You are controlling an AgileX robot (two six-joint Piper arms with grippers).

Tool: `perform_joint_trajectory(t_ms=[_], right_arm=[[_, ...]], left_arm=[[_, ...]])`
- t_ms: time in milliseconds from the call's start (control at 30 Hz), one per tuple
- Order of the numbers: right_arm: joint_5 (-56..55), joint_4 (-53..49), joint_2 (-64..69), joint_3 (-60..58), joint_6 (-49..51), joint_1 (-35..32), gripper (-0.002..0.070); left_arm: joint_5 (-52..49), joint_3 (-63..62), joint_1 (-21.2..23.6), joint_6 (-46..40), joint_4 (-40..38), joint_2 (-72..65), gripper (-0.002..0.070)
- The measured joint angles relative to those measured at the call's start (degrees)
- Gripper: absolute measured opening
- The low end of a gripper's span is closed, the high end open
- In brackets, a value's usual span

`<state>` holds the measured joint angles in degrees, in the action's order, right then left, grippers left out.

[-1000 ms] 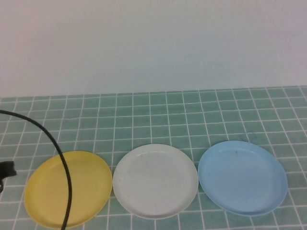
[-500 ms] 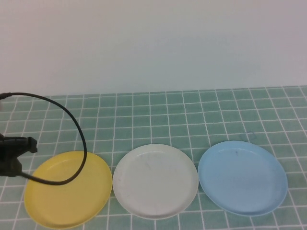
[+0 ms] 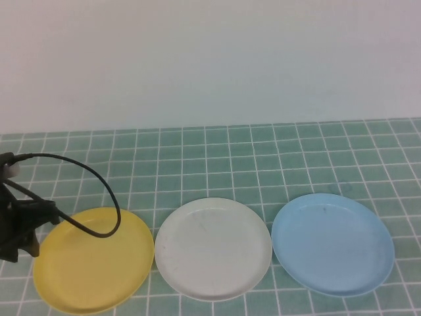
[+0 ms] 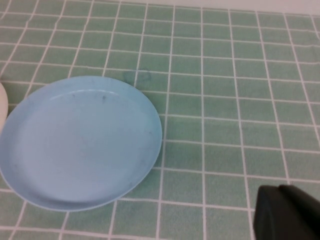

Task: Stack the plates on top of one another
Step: Pick up the yellow plate

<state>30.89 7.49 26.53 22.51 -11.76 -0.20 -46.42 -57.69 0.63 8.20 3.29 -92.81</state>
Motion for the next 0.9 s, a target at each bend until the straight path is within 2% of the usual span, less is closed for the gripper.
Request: perform_joint_trajectory(t_ms=[100,767,900], right_arm=[[0.0,0.0,0.0,0.0,0.0,0.0,-0.0002],[1.1,0.0,0.0,0.0,0.0,0.0,-0.0002],[1.1,0.0,0.0,0.0,0.0,0.0,-0.0002]], left_arm=[[1.6,0.0,0.0,2.6,1.5,-1.6,0.0242],[5.2,0.0,0.0,2.6,1.6,-11.4,0.0244],[5.4,-0.3,0.0,3.0,1.0,-11.8,0.0209]])
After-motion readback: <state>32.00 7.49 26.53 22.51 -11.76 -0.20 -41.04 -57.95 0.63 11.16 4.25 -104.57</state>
